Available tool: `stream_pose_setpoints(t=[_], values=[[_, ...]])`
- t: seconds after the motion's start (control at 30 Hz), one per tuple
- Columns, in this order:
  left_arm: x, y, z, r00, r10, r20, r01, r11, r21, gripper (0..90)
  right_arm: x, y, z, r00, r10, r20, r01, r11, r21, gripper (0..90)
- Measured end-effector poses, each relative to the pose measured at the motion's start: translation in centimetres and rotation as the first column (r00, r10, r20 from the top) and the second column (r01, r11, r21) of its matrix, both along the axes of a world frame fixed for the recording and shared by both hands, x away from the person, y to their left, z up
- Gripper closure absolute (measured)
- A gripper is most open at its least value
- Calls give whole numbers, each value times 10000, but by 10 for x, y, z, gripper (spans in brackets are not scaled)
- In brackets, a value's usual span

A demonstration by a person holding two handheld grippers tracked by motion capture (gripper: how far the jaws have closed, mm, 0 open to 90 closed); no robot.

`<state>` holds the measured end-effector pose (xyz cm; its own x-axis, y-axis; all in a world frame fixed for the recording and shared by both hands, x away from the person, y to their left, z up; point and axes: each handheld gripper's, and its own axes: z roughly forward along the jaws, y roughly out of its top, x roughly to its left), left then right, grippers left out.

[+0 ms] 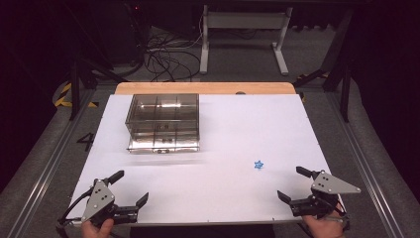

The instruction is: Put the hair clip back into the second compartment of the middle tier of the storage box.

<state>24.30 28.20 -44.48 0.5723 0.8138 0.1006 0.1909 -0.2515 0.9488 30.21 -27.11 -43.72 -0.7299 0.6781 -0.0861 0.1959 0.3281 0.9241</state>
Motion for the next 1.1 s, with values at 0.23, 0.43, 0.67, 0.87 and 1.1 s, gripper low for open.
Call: stream_pose_setpoints(t=[0.23,0.43,0.67,0.87,1.1], values=[[0,-1,0,10000,41,47,-41,10000,43,20,0,2,0,9999,150,-5,-150,9999,49,0],[0,0,0,10000,55,27,-55,10000,27,20,0,3,-1,9997,231,-62,-231,9997,34,0],[0,-1,0,10000,49,42,-50,10000,59,20,0,3,0,9997,235,-44,-235,9997,72,0],[0,-1,0,10000,47,30,-47,10000,66,20,1,3,1,9996,278,23,-279,9995,146,0],[1,-1,-1,10000,74,-22,-74,10000,38,20,7,7,7,9993,359,-91,-357,9992,200,5]])
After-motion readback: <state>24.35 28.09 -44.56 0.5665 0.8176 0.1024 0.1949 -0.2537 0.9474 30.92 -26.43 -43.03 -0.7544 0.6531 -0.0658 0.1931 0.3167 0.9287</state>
